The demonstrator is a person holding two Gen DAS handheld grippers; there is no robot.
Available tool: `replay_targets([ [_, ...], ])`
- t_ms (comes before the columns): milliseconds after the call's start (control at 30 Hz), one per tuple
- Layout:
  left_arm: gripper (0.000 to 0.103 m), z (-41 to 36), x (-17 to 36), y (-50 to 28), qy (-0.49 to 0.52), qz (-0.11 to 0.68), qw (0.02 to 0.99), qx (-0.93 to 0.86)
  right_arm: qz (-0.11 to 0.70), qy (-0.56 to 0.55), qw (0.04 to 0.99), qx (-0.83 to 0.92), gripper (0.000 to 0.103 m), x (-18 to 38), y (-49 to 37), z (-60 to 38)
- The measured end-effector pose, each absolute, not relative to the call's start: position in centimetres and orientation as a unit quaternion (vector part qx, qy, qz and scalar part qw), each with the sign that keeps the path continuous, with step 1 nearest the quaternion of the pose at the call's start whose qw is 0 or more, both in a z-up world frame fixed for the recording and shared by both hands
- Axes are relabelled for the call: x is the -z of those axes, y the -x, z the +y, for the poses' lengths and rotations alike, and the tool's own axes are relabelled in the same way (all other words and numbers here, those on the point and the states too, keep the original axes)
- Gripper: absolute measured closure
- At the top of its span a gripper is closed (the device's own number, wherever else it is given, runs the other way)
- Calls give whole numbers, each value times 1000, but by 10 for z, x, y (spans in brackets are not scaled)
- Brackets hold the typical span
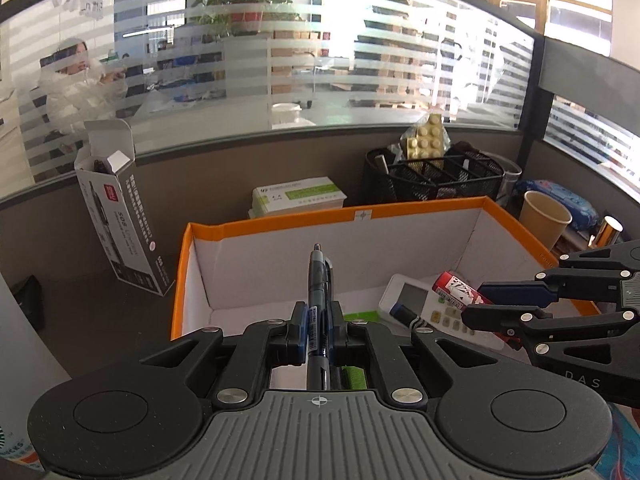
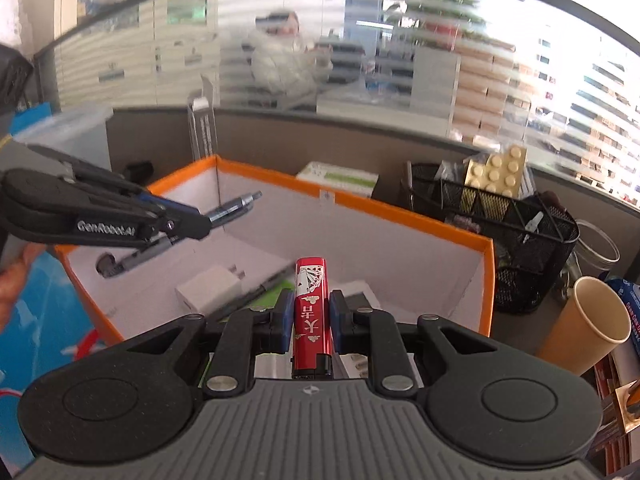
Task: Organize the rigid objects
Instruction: 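Lower the pen and red stick into the box and open both tools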
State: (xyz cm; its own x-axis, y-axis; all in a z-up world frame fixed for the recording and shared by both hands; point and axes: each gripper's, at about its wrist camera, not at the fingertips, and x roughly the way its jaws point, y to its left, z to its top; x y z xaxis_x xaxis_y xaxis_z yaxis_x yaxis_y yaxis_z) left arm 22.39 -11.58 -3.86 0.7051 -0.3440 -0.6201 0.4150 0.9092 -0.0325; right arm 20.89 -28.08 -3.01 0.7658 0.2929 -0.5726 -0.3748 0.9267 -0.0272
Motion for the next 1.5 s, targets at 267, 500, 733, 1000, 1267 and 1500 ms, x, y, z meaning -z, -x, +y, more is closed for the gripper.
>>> replay_targets([
  [267,96,-119,51,-229,-63,351,913,199,317,79,929,-173,86,42,-215,-281],
  [500,96,-119,60,-234,-61,367,907,197,334,78,924,-169,86,48,-222,-283],
  [733,96,-120,68,-239,-58,379,903,194,339,72,923,-165,86,50,-224,-285],
  [1000,95,-118,69,-238,-62,379,903,190,338,65,925,-158,84,52,-225,-287],
  [1267,70,-114,60,-233,-61,363,911,185,322,70,932,-152,61,45,-216,-287],
  [1500,20,-114,33,-211,-73,318,929,177,295,76,942,-139,52,23,-199,-287],
])
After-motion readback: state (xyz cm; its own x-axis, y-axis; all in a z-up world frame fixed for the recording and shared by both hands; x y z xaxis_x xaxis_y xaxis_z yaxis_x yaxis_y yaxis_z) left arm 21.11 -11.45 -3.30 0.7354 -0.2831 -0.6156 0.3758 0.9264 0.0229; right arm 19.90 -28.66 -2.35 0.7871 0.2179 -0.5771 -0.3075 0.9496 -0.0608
